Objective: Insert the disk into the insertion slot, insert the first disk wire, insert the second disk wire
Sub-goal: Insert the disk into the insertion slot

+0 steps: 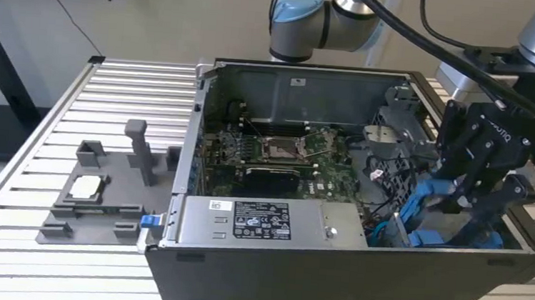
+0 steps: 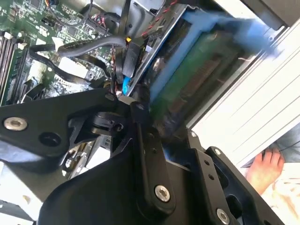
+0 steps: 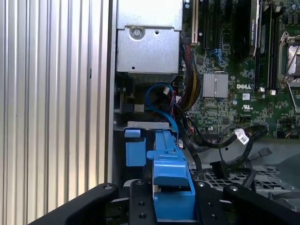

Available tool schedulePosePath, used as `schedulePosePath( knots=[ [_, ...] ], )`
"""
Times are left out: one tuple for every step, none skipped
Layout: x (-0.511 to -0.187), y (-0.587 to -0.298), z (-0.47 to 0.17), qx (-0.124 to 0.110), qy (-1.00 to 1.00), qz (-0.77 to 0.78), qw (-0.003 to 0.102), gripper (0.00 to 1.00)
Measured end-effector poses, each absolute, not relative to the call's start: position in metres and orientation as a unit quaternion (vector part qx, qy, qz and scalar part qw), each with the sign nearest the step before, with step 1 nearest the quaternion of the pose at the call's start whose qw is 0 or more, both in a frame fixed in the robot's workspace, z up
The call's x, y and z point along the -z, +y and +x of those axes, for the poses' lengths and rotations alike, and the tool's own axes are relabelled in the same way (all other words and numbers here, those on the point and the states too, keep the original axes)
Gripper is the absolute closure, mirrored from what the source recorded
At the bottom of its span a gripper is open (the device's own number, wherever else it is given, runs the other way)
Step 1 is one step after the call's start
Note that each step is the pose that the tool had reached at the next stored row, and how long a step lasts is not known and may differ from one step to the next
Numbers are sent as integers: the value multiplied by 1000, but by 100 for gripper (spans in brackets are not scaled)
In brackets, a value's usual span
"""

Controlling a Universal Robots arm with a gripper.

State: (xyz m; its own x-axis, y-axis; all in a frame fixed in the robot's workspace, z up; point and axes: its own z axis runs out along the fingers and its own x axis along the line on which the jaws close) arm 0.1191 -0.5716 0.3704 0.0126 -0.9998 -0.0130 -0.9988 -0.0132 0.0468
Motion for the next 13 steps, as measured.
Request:
schedulePosePath(
  knots=[
    [-370, -572, 119, 21, -702, 711, 12, 60],
    [-370, -572, 119, 21, -702, 711, 12, 60],
    [-370, -572, 119, 21, -702, 711, 12, 53],
    [-370, -572, 119, 21, -702, 711, 12, 53],
    [-371, -572, 119, 21, -702, 711, 12, 53],
    [-372, -572, 119, 21, -702, 711, 12, 53],
    [-374, -572, 119, 21, -702, 711, 12, 53],
    [-376, -571, 119, 21, -702, 711, 12, 53],
    [-379, -571, 119, 21, -702, 711, 12, 53],
    [-383, -571, 119, 21, -702, 711, 12, 53],
    [-386, -570, 119, 21, -702, 711, 12, 53],
    [-389, -570, 119, 21, -702, 711, 11, 53],
    [-391, -569, 119, 20, -702, 711, 11, 53]
  ],
)
